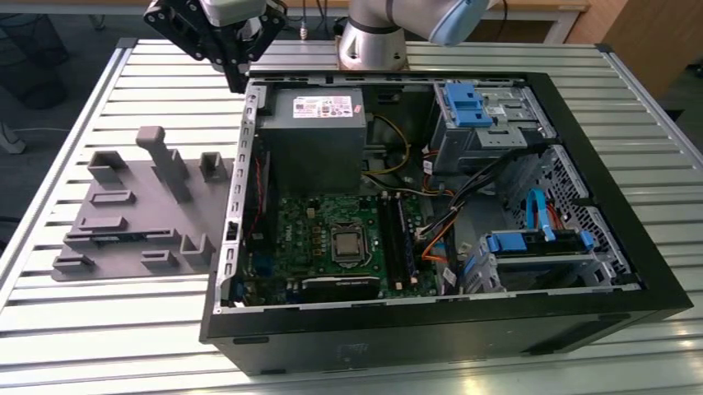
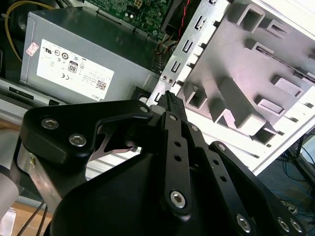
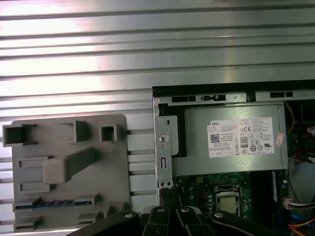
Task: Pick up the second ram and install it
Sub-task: 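Reach for the second ram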
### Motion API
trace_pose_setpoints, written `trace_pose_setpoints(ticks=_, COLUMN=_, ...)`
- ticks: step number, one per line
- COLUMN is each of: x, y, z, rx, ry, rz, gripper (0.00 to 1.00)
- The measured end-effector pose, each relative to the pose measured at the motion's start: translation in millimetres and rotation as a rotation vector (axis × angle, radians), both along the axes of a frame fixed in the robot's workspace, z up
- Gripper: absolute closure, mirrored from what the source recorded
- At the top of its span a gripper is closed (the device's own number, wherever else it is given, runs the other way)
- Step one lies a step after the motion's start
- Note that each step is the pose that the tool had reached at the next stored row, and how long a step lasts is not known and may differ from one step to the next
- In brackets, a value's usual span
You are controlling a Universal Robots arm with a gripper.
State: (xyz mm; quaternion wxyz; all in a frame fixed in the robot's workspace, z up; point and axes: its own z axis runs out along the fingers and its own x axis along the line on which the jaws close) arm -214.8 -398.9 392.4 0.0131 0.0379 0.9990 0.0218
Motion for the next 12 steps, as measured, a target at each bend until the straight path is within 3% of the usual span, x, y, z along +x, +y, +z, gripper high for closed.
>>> trace_pose_setpoints(ticks=12, x=-11.7, y=0.0, z=0.0, rx=0.0, ry=0.0, rz=0.0, gripper=0.89)
